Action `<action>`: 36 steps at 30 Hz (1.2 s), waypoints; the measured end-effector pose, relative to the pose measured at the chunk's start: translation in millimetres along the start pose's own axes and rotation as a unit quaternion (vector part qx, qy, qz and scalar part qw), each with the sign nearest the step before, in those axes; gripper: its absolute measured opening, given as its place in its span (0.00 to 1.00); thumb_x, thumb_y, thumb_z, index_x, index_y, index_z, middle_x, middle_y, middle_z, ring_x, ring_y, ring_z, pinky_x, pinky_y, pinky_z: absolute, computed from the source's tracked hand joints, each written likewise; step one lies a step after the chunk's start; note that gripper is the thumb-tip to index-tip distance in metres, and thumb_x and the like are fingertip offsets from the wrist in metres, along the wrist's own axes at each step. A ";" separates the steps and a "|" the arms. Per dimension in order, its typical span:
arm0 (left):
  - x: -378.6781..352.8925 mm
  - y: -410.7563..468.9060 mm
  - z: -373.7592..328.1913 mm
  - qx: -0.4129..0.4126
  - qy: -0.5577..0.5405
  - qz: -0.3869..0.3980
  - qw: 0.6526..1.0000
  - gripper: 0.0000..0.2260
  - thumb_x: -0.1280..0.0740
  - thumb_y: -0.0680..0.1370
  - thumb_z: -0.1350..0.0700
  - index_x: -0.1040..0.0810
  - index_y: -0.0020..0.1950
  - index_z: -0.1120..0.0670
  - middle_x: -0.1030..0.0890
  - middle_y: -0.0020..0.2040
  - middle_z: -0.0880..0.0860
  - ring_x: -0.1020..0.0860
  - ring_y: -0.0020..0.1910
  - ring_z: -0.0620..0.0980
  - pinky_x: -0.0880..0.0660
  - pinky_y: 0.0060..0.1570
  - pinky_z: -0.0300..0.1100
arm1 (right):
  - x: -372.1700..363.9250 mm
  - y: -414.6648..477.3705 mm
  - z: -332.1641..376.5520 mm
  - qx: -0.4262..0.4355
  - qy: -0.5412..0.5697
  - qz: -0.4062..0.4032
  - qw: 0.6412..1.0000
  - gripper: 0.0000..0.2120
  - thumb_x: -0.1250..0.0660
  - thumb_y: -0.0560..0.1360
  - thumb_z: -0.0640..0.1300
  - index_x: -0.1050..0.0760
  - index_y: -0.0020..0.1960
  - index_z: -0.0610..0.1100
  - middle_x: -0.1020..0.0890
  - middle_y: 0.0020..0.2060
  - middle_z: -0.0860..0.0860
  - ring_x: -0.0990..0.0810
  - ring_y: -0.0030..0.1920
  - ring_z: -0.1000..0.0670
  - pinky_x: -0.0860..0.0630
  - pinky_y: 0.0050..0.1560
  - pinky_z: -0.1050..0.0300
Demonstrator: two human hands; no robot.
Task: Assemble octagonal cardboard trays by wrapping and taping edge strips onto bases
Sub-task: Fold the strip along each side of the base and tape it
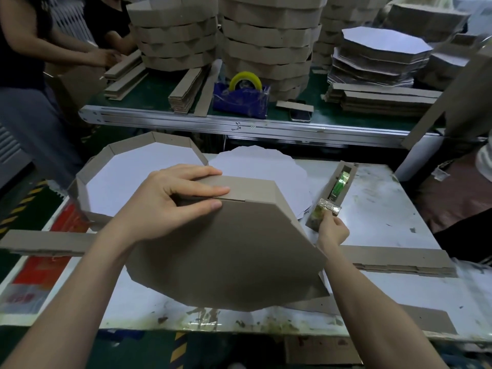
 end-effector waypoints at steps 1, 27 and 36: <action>-0.1 0.0 0.1 0.000 0.001 0.000 1.000 0.13 0.30 0.71 0.44 0.18 0.55 0.38 0.22 0.62 0.39 0.27 0.64 0.37 0.30 0.65 0.38 | -0.7 0.0 0.3 -0.001 -0.002 0.002 1.000 0.10 0.31 0.77 0.42 0.23 0.38 0.39 0.24 0.31 0.51 0.27 0.32 0.55 0.27 0.46 0.56; 1.2 -5.2 -4.3 -0.009 -0.002 -0.010 1.000 0.13 0.32 0.74 0.42 0.20 0.58 0.38 0.22 0.62 0.41 0.27 0.64 0.41 0.28 0.64 0.52 | -27.6 -74.9 115.8 0.195 -0.112 0.159 0.961 0.13 0.31 0.79 0.46 0.18 0.59 0.40 0.17 0.35 0.56 0.22 0.36 0.52 0.28 0.38 0.60; 7.8 -19.4 -19.3 -0.030 -0.002 -0.033 0.999 0.09 0.29 0.75 0.47 0.16 0.54 0.43 0.20 0.62 0.46 0.25 0.62 0.44 0.29 0.62 0.52 | -45.5 -224.3 209.4 0.263 -0.077 0.297 0.915 0.10 0.30 0.76 0.39 0.19 0.55 0.50 0.16 0.36 0.52 0.33 0.25 0.58 0.36 0.24 0.66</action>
Point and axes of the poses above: each hand's wrist, its own y-axis towards the middle knuckle, its own x-axis out of the back of the hand, z = x × y, the point moved 9 cm from there along y, towards the middle knuckle
